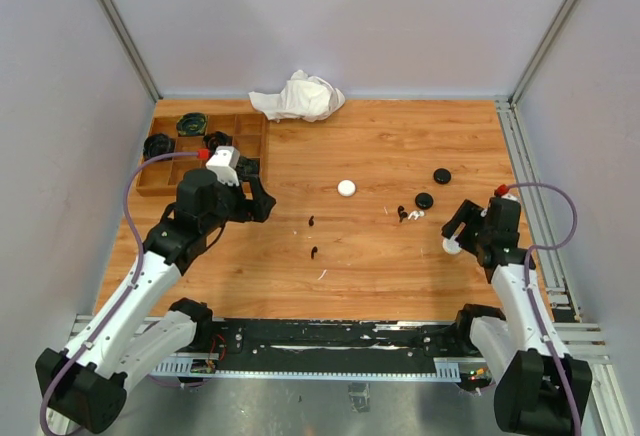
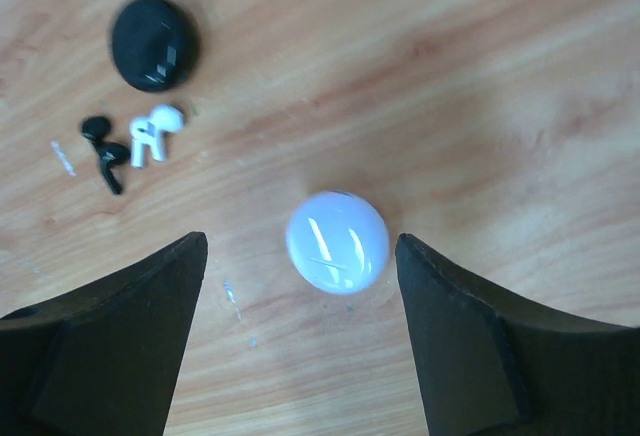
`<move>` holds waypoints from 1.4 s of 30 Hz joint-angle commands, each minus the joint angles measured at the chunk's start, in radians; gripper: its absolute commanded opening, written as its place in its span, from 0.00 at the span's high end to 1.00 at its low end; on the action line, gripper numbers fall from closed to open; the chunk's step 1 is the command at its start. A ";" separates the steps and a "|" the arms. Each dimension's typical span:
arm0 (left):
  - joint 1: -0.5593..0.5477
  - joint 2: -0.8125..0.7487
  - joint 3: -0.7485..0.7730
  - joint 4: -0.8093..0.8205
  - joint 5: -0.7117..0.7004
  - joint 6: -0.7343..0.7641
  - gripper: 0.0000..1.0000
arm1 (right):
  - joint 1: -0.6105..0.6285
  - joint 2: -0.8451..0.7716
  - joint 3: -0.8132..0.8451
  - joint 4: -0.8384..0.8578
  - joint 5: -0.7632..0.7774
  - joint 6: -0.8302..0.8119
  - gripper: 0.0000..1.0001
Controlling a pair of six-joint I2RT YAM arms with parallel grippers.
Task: Insert the wireless bluetooth earbuds into the charging case
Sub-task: Place the charging case at the center of the board, then pick up the charging case at the center of the board.
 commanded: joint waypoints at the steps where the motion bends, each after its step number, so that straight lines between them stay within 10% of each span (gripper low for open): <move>1: 0.019 -0.021 -0.008 0.032 0.032 0.010 0.13 | 0.030 0.021 0.118 -0.012 -0.028 -0.135 0.20; 7: 0.025 -0.025 -0.012 0.036 0.056 0.013 0.13 | 0.221 0.213 0.278 -0.021 0.106 -0.259 0.15; 22: 0.031 -0.035 -0.016 0.036 0.083 0.027 0.12 | 0.226 0.674 0.532 -0.018 -0.091 -0.406 0.23; 42: 0.040 -0.032 -0.024 0.053 0.128 0.039 0.12 | 0.265 0.900 0.644 -0.074 -0.044 -0.507 0.37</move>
